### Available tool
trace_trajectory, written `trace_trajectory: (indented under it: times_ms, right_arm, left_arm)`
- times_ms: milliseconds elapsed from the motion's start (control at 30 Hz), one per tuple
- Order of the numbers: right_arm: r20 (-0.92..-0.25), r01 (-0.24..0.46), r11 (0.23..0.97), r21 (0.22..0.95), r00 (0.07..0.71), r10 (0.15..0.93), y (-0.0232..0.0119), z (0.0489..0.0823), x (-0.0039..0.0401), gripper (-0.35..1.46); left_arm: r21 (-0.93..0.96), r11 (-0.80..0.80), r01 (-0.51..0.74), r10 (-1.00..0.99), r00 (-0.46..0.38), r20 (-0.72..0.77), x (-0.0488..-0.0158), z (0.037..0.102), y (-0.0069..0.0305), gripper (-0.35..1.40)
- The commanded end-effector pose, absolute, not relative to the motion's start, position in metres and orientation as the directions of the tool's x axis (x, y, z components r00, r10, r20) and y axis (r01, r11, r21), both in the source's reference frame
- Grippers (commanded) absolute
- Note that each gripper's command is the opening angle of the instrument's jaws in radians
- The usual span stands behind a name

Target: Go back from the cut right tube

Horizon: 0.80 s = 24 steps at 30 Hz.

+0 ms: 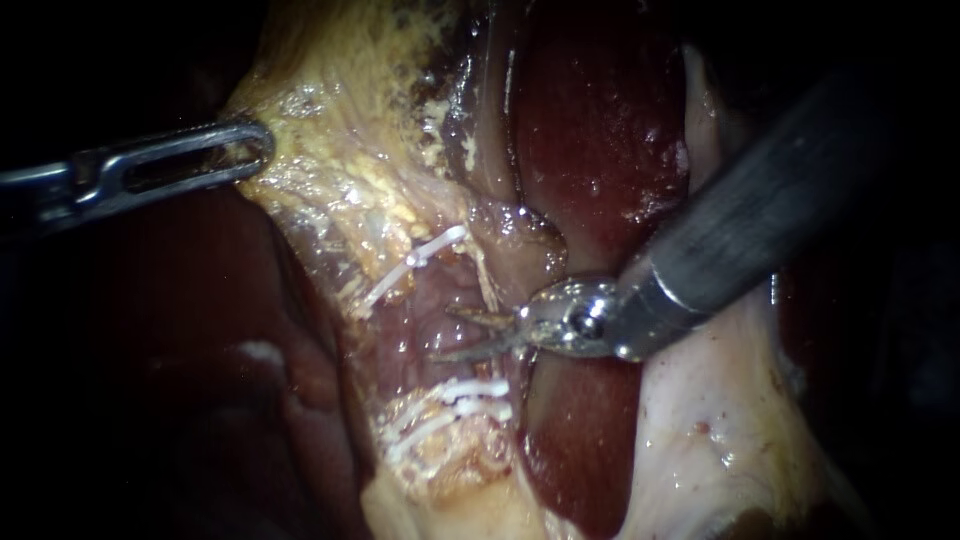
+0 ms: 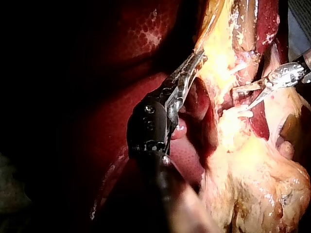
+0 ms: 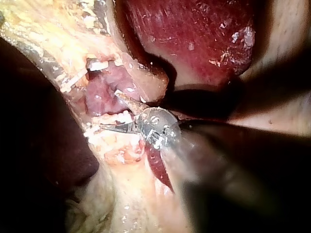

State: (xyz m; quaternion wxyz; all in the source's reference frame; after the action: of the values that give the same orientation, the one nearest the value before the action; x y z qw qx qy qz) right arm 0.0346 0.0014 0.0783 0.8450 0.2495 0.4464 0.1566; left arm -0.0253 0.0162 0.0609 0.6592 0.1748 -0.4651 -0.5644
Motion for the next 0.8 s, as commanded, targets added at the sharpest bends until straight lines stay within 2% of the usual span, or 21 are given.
trace_trajectory:
  times_ms: [33, 100, 300, 533, 800]
  right_arm:
    - [-0.701, -0.018, 0.848, 0.530, 0.553, 0.450, 0.0015, 0.0781, 0.0341, 1.23]
    - [-0.729, 0.016, 0.870, 0.493, 0.554, 0.403, 0.0016, 0.0780, 0.0334, 1.26]
    - [-0.776, 0.032, 0.911, 0.412, 0.536, 0.332, 0.0029, 0.0770, 0.0305, 1.30]
    - [-0.811, 0.014, 0.935, 0.353, 0.502, 0.299, 0.0057, 0.0735, 0.0269, 1.35]
    - [-0.826, 0.001, 0.942, 0.335, 0.481, 0.293, 0.0071, 0.0713, 0.0249, 1.35]
  left_arm:
    - [0.755, 0.302, 0.582, -0.907, -0.070, 0.416, -0.0253, 0.0609, 0.0162, -0.35]
    - [0.755, 0.302, 0.582, -0.907, -0.070, 0.416, -0.0253, 0.0609, 0.0162, -0.35]
    - [0.755, 0.301, 0.582, -0.907, -0.070, 0.416, -0.0253, 0.0608, 0.0161, -0.35]
    - [0.755, 0.301, 0.583, -0.907, -0.070, 0.416, -0.0254, 0.0608, 0.0161, -0.35]
    - [0.753, 0.301, 0.585, -0.905, -0.072, 0.418, -0.0259, 0.0612, 0.0160, -0.35]
